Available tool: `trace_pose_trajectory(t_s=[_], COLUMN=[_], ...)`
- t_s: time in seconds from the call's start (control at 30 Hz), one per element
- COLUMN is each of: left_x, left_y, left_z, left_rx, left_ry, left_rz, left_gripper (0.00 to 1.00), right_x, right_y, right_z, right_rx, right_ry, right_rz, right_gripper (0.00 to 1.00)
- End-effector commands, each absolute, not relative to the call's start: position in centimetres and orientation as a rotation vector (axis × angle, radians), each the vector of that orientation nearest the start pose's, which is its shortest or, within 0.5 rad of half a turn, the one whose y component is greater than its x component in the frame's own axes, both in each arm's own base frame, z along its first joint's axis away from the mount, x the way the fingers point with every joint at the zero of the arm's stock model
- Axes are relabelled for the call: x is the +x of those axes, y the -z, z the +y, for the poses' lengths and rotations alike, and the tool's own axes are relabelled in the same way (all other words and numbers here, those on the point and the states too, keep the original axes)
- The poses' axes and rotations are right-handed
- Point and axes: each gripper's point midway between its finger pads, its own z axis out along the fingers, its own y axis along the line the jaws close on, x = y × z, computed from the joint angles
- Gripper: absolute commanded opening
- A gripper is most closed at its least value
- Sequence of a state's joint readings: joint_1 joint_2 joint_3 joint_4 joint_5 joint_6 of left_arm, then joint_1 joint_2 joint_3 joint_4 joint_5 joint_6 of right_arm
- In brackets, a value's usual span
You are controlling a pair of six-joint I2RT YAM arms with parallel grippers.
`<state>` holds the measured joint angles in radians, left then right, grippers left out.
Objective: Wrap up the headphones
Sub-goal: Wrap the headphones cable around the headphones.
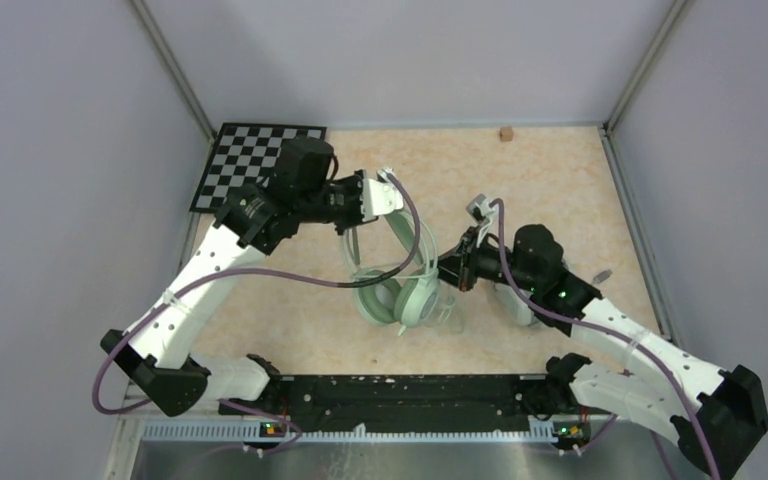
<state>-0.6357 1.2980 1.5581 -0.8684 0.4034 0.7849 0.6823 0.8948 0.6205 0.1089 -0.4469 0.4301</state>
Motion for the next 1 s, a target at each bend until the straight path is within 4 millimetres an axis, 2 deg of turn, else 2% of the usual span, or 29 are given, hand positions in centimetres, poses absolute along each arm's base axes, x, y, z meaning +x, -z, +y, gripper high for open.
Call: trace_pose_trajectory(t_s=[0.0,0.17,0.27,0.3,0.47,0.57,0.67,0.77,0.9,0.97], left_x=[24.9,24.7,25.0,25.1,23.7,23.1,22.9,22.5,22.2,22.1], left_y=[-30.8,-33.4,-36.4,-37.5,-41.2,-42.0,-43.3,-45.8,-49.2,-50.2], left_z=[-20.8,-20.7,-21.5,-21.8,-23.6,-24.2,-23.8,-23.2,-22.5,-22.6], left_rx=[1.69,1.673,1.513,1.422,0.935,0.693,0.441,0.295,0.157,0.135], left_ry=[0.211,0.192,0.249,0.29,0.645,0.827,0.943,1.017,1.107,1.147], left_rz=[1.513,1.447,1.458,1.492,1.642,1.689,1.747,1.702,1.588,1.555], left_gripper=[0.0,0.0,0.0,0.0,0.0,0.0,0.0,0.0,0.0,0.0], right_x=[21.2,19.4,19.7,19.9,21.8,22.6,23.0,23.3,23.0,22.4], right_y=[-26.9,-24.5,-24.0,-24.3,-28.5,-29.4,-28.0,-26.1,-24.0,-23.1], right_z=[26.1,27.1,27.2,27.2,26.7,27.2,28.0,28.0,29.1,29.9], right_rx=[-0.532,-0.659,-0.69,-0.692,-0.637,-0.649,-0.684,-0.667,-0.679,-0.705], right_ry=[-1.122,-1.218,-1.197,-1.182,-1.079,-1.058,-1.057,-1.046,-1.034,-1.031], right_rz=[1.69,1.71,1.671,1.63,1.257,1.173,1.181,1.194,1.216,1.225], right_gripper=[0.0,0.03,0.06,0.06,0.07,0.08,0.13,0.18,0.26,0.3])
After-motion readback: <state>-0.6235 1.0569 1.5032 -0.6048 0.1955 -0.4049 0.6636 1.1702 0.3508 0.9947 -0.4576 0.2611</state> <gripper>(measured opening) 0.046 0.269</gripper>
